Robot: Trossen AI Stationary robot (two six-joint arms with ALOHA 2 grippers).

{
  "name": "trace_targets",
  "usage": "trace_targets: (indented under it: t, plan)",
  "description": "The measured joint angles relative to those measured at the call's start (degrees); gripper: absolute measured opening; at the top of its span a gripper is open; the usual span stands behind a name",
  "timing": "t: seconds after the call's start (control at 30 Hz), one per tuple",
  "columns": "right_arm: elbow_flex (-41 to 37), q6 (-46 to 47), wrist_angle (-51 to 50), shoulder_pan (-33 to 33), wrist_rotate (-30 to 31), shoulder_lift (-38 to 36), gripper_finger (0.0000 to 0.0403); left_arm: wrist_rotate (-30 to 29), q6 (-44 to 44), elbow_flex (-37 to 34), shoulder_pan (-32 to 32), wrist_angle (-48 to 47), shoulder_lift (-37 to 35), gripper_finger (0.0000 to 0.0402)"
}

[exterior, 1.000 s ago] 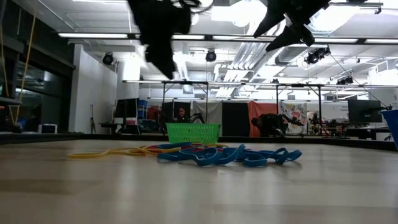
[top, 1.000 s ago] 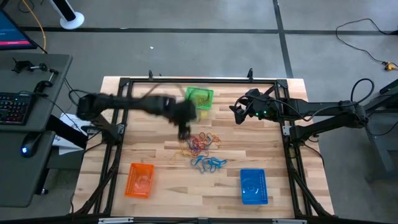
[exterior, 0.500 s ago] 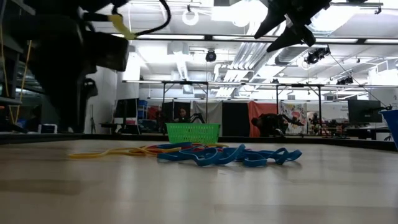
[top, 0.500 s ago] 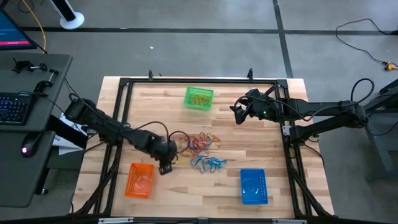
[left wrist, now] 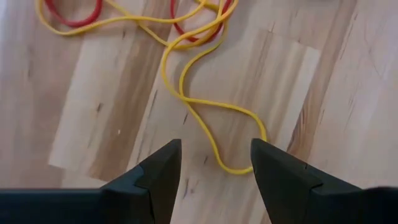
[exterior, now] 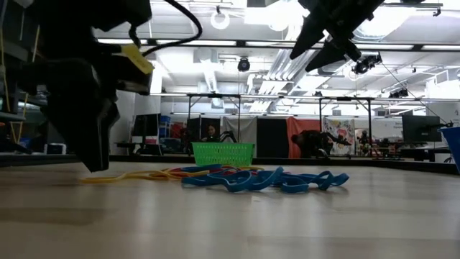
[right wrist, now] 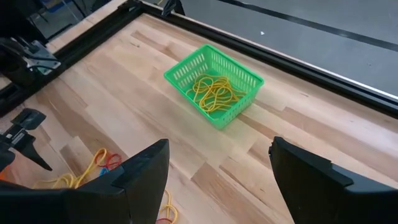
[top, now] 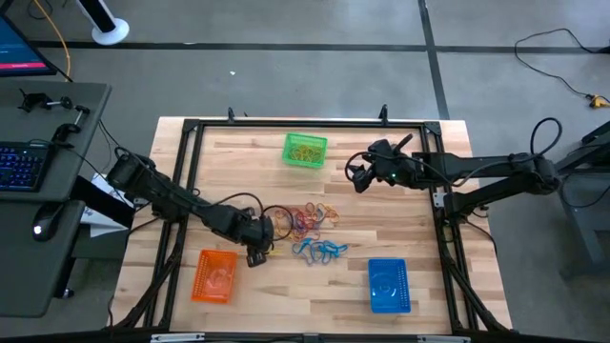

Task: Sort rubber bands into baskets
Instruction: Put the yellow rubber band into the green bin

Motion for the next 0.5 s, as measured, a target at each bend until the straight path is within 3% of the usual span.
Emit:
trace_targets:
  t: [0.33,0.4,0.5]
  plan:
    - [0.00,0.00,-0.09,0.00,-0.19,0.56,0.0265,-0.31,-5.67,0.35,0.28,-1.15,4.21,0.0180]
    - [0.00,0.00,-0.09,0.00,-0.19,0.56,0.0265,-0.23,-7.21,0.33,0.28,-1.87,4.24,0.0159]
    - [0.00,0.00,-0.11,0.00,-0.19,0.56,0.0265,0.05,-8.22,0.35,0.35,-3.37,4.28,0.0096]
